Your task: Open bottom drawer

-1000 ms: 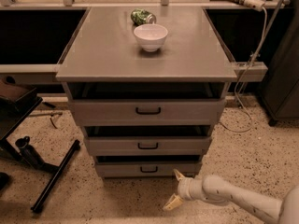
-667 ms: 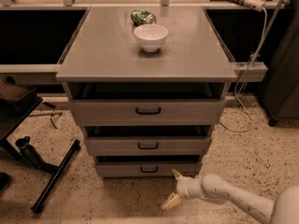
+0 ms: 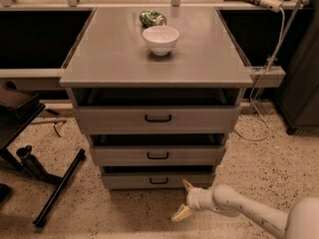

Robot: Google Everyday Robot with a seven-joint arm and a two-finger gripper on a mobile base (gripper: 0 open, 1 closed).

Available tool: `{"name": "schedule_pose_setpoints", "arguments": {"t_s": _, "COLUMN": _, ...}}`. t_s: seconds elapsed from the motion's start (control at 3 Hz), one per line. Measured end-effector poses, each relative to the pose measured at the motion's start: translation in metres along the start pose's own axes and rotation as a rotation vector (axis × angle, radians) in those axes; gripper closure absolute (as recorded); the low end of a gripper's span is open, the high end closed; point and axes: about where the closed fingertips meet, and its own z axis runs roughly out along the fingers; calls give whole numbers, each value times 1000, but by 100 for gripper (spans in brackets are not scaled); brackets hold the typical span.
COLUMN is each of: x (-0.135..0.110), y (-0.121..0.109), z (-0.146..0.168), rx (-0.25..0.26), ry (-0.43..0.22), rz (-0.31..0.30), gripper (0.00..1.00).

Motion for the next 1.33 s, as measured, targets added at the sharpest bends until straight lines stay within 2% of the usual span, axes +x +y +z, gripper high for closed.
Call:
{"name": "schedule_pose_setpoints", "arguments": {"t_s": 0.33, "x": 4, "y": -16, "z": 21, "rx": 15, "ry": -12, "rz": -14, "gripper": 0}}
{"name": "schedule_pose_setpoints", "arguments": {"t_s": 0.67, "x": 12, "y": -50, "z": 26, "rx": 73, "ry": -27, "rz": -7, "gripper": 0}}
{"name": "schedule_pose_setpoints", "arguments": {"t_s": 1.0, "x": -1, "y": -78, "z": 24, "rx": 111, "ry": -29, "rz": -59, "gripper": 0}}
{"name": "schedule_pose_setpoints", "arguments": {"t_s": 1.33, "x": 4, "y": -92, "z": 27, "rx": 109, "ry": 5, "rz": -75, "gripper": 0}}
